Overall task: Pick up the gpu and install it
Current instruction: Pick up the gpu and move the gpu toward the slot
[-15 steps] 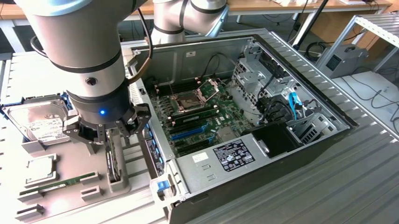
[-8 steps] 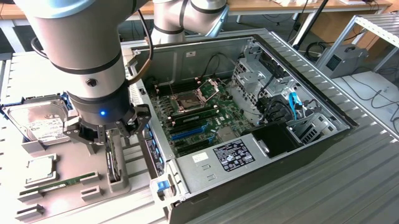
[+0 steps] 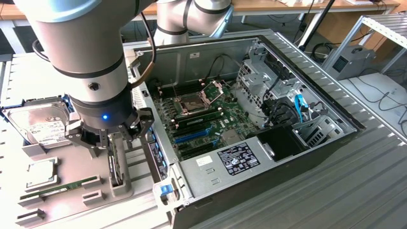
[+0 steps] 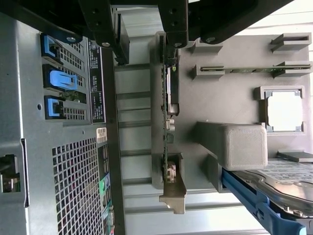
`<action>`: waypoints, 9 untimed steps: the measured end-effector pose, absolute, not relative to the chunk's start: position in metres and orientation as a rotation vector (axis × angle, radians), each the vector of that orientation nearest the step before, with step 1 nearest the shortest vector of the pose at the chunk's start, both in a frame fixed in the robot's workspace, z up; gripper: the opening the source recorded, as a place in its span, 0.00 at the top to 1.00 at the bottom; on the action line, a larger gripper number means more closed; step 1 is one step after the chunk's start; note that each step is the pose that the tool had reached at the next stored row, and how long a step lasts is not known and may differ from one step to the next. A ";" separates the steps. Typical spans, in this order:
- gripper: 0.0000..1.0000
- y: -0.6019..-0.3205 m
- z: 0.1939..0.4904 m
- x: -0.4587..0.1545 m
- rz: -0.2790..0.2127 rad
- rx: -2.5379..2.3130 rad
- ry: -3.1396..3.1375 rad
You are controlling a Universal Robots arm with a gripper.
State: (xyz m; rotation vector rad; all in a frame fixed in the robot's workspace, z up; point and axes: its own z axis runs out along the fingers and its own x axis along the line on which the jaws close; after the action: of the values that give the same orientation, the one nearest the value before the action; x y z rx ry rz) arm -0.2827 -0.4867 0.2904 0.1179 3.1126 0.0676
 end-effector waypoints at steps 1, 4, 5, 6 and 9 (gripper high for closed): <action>0.58 -0.487 0.290 -0.283 0.068 0.118 3.113; 0.58 -0.487 0.290 -0.283 0.068 0.118 3.113; 0.58 -0.487 0.290 -0.283 0.068 0.118 3.113; 0.58 -0.487 0.289 -0.283 0.068 0.118 3.113; 0.58 -0.487 0.289 -0.284 0.068 0.118 3.112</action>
State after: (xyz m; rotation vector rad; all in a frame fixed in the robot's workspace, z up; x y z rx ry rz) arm -0.2838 -0.4866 0.2890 0.1180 3.1125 0.0677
